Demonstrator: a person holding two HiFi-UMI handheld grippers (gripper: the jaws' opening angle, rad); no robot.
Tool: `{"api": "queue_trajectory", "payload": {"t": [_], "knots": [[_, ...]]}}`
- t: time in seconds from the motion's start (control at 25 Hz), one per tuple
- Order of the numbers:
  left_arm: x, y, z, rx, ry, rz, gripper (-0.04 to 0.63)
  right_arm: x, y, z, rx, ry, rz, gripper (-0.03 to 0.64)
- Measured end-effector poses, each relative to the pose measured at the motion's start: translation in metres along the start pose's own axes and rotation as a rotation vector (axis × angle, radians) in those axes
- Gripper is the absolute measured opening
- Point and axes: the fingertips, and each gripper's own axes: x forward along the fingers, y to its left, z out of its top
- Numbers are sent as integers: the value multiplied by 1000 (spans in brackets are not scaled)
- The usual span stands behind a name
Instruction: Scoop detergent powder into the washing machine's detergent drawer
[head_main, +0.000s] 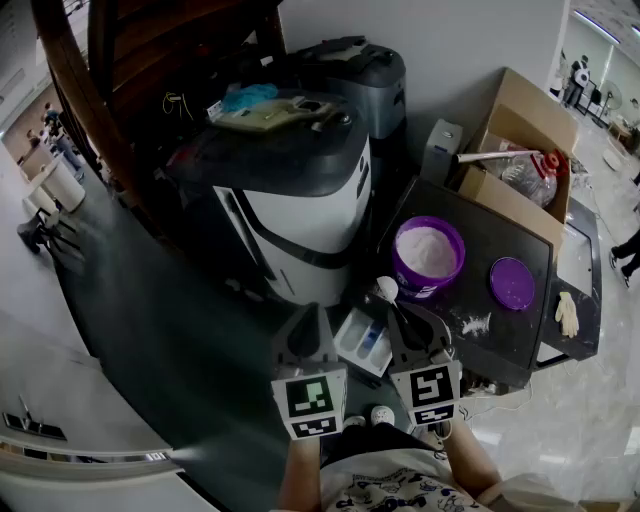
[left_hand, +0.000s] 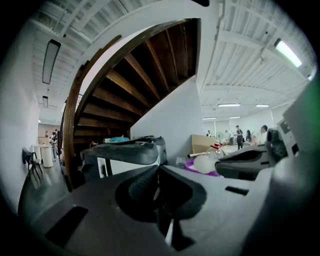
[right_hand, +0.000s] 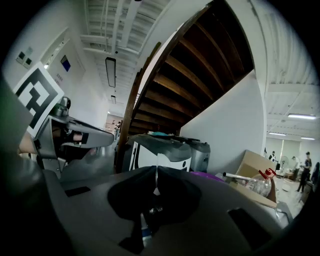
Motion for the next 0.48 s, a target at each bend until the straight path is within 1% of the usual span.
{"api": "queue_trajectory", "payload": {"t": [0.48], "knots": [[-16,2,35,14,-84,25,3,-13,-13,43,23,-107,-42,21]]}}
